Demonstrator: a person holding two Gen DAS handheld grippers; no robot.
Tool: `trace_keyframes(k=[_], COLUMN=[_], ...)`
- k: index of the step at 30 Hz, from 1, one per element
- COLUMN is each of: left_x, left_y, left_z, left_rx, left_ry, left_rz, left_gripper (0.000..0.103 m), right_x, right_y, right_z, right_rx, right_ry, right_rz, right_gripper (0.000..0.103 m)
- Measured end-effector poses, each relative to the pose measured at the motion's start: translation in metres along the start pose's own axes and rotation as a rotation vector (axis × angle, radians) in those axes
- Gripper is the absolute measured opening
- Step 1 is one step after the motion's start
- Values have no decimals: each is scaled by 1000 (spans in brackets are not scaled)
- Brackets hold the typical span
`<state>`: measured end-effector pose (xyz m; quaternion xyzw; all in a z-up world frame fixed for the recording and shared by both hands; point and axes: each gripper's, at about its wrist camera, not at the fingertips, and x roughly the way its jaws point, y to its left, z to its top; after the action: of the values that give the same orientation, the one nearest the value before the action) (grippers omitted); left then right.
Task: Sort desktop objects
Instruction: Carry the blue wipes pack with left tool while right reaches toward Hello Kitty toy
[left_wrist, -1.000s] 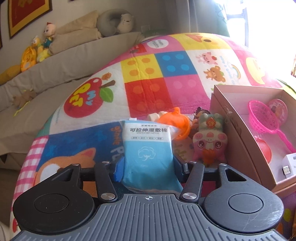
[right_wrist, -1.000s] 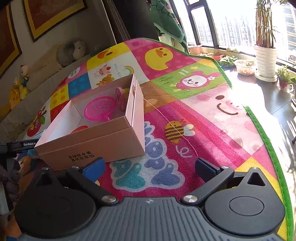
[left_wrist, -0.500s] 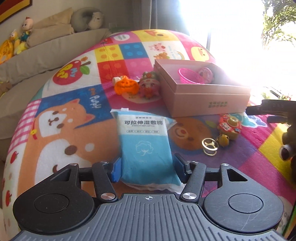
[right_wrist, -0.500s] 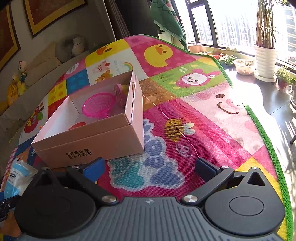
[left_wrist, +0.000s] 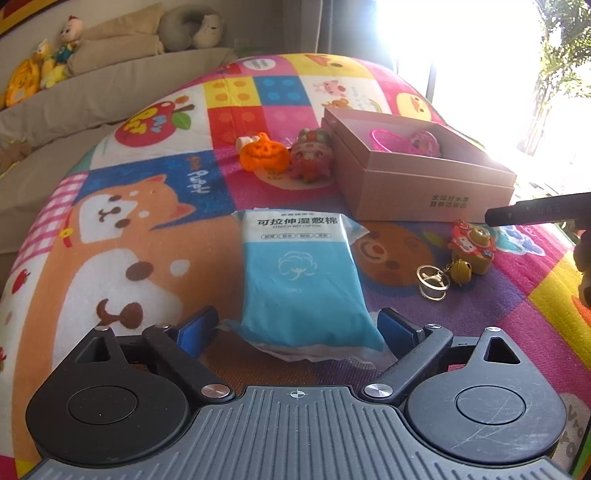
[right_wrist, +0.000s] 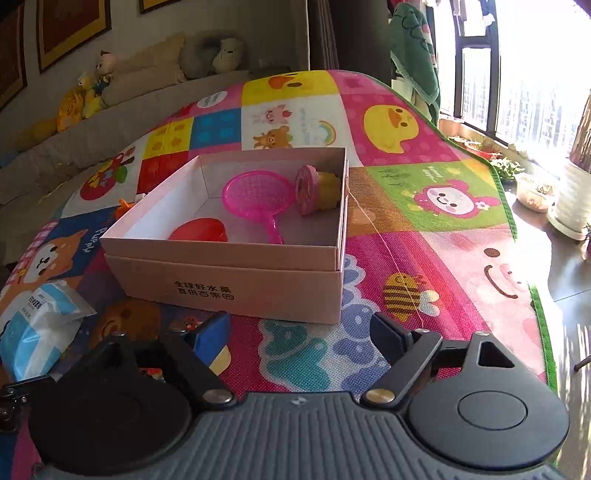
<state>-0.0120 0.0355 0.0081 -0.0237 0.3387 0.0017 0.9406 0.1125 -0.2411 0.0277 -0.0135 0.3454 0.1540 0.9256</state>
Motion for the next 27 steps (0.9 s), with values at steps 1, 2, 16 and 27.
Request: trace_keyframes(k=[1, 2, 16, 27], left_x=[0, 0, 0, 1], left_y=[0, -1, 0, 0], left_z=[0, -1, -1, -1], left_rx=[-1, 0, -18, -25], left_ry=[1, 1, -1, -1], left_rz=[-1, -2, -11, -19], left_gripper=[97, 98, 101, 102], right_x=[5, 11, -51, -3], right_y=[1, 3, 47, 76], right_z=[0, -2, -32, -22], right_rx=[-16, -49, -365, -522], right_ry=[9, 21, -45, 17], right_rz=[-16, -22, 222, 242], right_gripper=[72, 70, 84, 84])
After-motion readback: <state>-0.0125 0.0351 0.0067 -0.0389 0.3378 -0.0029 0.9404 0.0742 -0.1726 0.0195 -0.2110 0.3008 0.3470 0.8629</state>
